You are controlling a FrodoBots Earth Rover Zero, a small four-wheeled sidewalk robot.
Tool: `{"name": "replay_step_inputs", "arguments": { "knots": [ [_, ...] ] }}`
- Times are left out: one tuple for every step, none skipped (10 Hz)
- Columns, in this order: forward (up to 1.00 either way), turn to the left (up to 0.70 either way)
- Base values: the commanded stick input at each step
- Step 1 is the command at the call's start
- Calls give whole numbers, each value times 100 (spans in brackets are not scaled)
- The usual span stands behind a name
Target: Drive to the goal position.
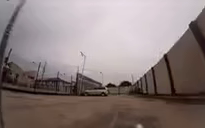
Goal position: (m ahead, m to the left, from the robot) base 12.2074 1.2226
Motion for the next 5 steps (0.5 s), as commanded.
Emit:
{"name": "replay_step_inputs", "arguments": {
  "knots": [
    [98, 4],
    [98, 4],
    [98, 4],
    [98, 4],
    [98, 4]
  ]
}}
